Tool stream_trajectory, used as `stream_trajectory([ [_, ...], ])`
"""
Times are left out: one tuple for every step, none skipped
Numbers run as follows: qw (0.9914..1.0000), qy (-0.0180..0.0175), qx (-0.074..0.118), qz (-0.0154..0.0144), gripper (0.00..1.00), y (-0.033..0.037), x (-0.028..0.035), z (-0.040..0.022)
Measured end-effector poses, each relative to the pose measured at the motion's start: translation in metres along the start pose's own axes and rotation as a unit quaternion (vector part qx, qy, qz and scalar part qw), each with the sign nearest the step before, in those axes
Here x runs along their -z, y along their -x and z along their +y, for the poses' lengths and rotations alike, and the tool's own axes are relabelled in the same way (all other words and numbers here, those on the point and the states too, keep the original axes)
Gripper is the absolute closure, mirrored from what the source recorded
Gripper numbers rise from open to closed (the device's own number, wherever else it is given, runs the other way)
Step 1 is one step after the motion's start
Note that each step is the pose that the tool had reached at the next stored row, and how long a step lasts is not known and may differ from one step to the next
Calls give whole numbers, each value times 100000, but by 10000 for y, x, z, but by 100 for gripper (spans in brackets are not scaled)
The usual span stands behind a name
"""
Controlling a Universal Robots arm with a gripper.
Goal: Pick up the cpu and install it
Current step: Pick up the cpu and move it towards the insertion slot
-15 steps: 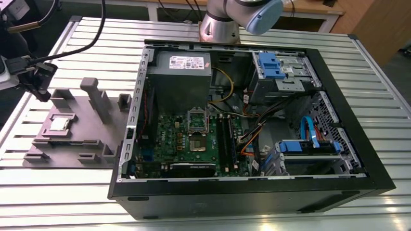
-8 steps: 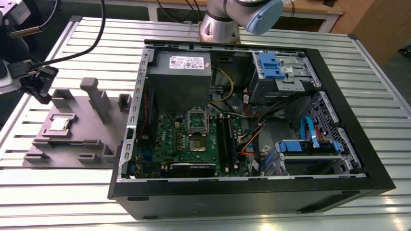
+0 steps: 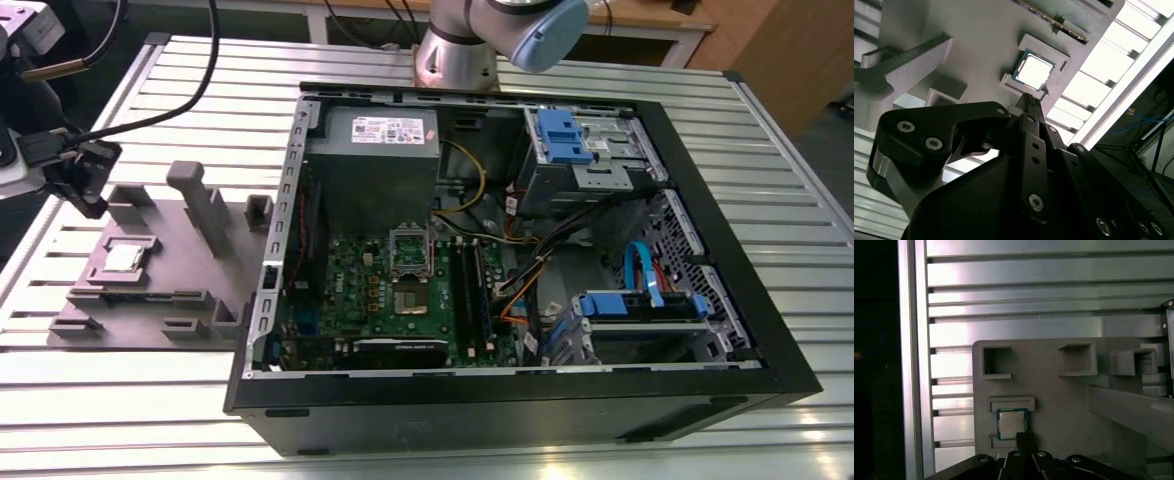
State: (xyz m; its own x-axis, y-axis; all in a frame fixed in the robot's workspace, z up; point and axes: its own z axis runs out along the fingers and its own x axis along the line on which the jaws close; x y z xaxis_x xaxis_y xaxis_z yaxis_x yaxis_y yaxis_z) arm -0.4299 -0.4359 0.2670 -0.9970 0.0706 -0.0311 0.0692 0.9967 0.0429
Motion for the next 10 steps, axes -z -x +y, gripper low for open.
stream_trajectory([
  [100000, 1, -1, 0, 90, 0, 0, 0],
  [100000, 1, -1, -2, 90, 0, 0, 0],
  [100000, 2, 17, -1, 90, 0, -1, 0],
  [100000, 1, 100, 1, 90, 0, 0, 0],
  [100000, 9, 298, 10, 90, 0, -1, 0],
  [99998, 25, 689, 25, 90, -1, -2, 0],
  [99993, 39, 1217, 50, 90, -1, -2, 1],
  [99982, 62, 1879, 75, 90, -1, -4, 1],
  [99965, 84, 2642, 108, 90, 0, -5, 0],
  [99939, 109, 3474, 146, 90, 0, -6, 0],
])
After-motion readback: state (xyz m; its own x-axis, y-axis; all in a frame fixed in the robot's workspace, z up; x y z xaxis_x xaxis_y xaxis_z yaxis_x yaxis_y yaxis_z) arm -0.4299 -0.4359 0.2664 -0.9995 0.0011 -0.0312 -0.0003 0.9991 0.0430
